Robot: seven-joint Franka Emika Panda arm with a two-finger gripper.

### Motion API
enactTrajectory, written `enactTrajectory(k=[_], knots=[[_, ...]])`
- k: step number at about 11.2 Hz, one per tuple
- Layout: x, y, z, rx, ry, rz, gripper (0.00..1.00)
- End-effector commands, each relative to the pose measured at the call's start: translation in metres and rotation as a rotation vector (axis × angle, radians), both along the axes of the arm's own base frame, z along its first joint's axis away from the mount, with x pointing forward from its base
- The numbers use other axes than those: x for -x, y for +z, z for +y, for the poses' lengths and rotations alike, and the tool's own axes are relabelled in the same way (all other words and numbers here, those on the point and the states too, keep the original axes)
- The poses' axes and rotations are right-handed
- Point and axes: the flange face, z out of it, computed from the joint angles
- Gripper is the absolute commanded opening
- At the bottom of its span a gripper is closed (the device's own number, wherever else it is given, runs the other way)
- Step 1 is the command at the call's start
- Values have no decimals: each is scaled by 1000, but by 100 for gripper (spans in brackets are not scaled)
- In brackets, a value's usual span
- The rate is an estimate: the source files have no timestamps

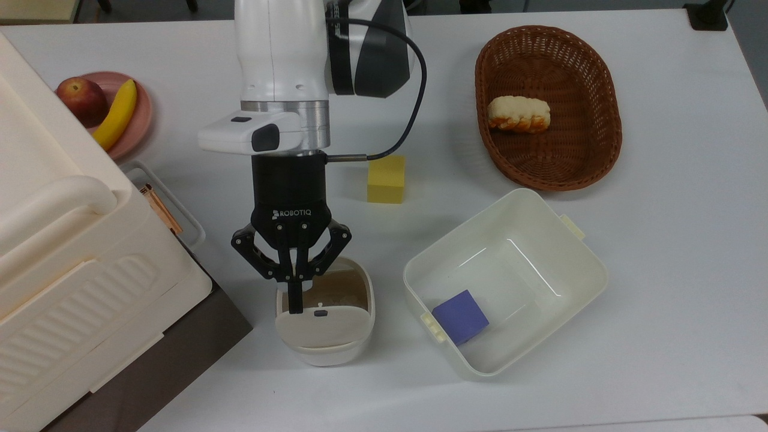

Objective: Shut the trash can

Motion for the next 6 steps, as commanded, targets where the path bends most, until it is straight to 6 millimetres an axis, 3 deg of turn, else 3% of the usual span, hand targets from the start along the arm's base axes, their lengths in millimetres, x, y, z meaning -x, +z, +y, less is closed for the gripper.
enactTrajectory(k=[1, 4, 6], knots=[[-4, -3, 2, 29, 15, -30, 0], [-3, 2, 0, 35, 13, -33, 0], [7, 30, -14, 29, -3, -60, 0]])
